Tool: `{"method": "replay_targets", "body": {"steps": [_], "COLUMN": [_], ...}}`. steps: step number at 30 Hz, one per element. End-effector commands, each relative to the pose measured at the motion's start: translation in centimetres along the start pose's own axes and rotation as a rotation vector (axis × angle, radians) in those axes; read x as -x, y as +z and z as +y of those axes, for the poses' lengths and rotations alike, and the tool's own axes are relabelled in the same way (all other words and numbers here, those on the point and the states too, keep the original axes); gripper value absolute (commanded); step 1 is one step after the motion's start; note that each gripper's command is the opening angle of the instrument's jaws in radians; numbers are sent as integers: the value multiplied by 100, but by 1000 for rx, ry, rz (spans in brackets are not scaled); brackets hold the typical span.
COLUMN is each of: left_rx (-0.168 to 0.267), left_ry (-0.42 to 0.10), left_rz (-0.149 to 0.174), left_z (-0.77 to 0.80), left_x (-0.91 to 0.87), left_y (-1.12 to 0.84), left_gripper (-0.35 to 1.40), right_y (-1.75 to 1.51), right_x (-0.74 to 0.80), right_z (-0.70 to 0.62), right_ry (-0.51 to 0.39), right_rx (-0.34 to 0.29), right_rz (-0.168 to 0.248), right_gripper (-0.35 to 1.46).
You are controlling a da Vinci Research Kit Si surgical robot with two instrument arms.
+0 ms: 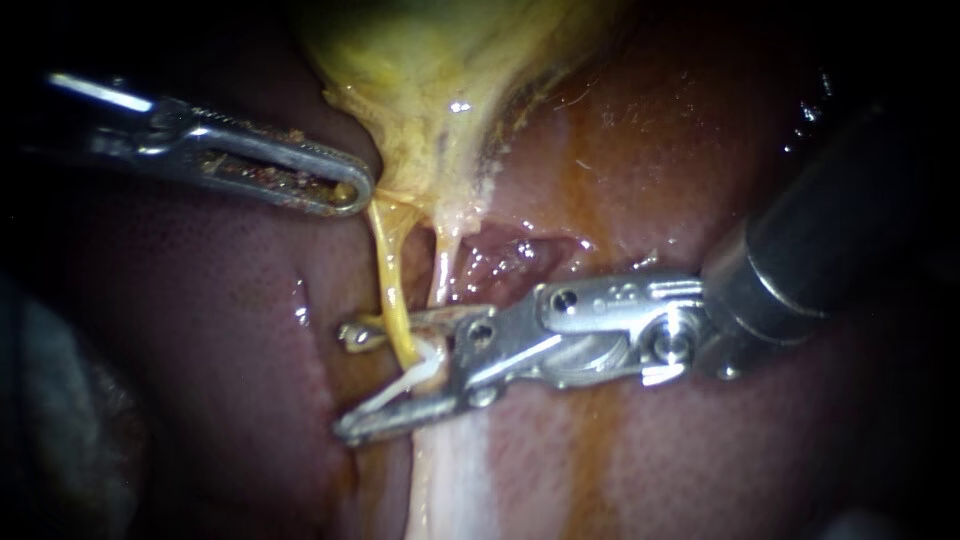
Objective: Clipping first clip left tube
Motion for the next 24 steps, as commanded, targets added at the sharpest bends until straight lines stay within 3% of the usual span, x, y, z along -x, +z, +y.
{"method": "replay_targets", "body": {"steps": [1, 7, 13, 24], "left_rx": [1, 1, 1, 1], "left_ry": [0, 0, 1, 0], "left_rz": [0, 0, 0, 0], "left_z": [0, 0, 0, 0], "left_x": [0, 0, 0, 1], "left_y": [0, -1, -1, -1], "left_gripper": [-35, -35, -35, -35], "right_y": [-1, -5, -10, -17], "right_x": [-3, -18, -18, -15], "right_z": [-2, -12, -15, -18], "right_ry": [1, 29, 95, 265], "right_rx": [-7, -17, -20, -18], "right_rz": [2, 11, 9, 5], "right_gripper": [44, 42, 35, -15]}}
